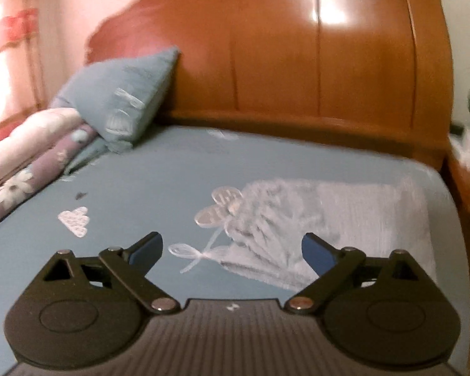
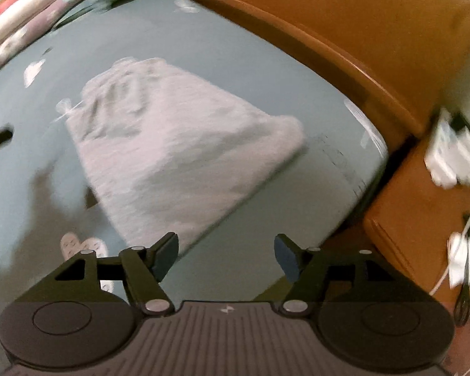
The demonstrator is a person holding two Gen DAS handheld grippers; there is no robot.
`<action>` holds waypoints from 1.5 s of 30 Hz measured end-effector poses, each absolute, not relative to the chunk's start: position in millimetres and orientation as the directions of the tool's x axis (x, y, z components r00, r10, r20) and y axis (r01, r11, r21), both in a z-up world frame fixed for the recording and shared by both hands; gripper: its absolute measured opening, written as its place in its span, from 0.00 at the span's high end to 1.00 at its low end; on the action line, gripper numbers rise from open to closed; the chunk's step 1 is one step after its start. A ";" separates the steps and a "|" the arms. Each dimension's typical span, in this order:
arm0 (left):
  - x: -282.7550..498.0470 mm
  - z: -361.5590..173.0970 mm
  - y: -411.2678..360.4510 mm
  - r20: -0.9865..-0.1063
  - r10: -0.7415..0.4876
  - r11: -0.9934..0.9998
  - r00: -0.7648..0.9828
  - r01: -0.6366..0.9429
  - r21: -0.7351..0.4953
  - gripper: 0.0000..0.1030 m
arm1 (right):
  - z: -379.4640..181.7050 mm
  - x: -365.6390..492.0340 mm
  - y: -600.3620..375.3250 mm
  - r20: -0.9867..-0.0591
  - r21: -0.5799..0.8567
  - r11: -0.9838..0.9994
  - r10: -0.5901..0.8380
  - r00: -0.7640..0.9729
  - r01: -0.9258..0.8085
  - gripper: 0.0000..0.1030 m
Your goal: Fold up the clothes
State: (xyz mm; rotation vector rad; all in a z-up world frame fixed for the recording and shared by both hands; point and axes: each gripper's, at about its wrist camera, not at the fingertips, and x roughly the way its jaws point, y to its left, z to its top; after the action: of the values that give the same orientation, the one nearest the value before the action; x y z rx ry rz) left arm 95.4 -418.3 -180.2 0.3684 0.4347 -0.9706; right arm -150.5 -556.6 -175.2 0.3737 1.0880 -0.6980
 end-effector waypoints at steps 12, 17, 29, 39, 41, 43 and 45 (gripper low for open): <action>62.1 -187.1 -348.7 -0.557 -0.430 0.722 0.711 0.641 0.261 0.01 | -200.7 -49.9 -454.8 -0.842 -0.388 0.911 -0.412 0.347 0.140 0.00; 26.9 -165.0 -311.8 -0.647 -0.228 0.798 0.728 0.521 0.304 0.01 | -192.6 -46.8 -437.6 -0.891 -0.273 0.959 -0.283 0.355 0.078 0.00; -43.5 -32.6 -244.0 -0.885 -0.075 0.985 0.459 0.171 0.005 0.01 | -87.3 -76.3 -468.7 -0.957 0.020 0.951 -0.072 0.282 0.310 0.00; -54.0 15.6 -202.8 -0.913 -0.064 0.997 0.402 -0.007 -0.073 0.01 | -17.5 -86.6 -448.8 -0.941 -0.002 0.968 -0.087 0.328 0.251 0.00; -55.3 18.8 -196.5 -0.920 -0.046 0.997 0.390 -0.035 -0.065 0.01 | -9.4 -88.8 -444.4 -0.939 -0.004 0.971 -0.087 0.333 0.241 0.00; -58.1 22.4 -191.6 -0.925 -0.028 0.997 0.379 -0.055 -0.052 0.01 | -1.7 -92.5 -441.7 -0.940 0.009 0.971 -0.074 0.334 0.240 0.00; -59.1 23.4 -188.3 -0.928 -0.020 0.997 0.373 -0.056 -0.044 0.01 | 3.6 -97.5 -435.7 -0.942 0.022 0.974 -0.056 0.332 0.227 0.00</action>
State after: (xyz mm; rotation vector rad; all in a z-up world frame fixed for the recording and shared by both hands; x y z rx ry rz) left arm -59.1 -188.3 23.4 -0.0716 1.1891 0.0229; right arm -97.5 -435.7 3.6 0.1599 1.2203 -0.1863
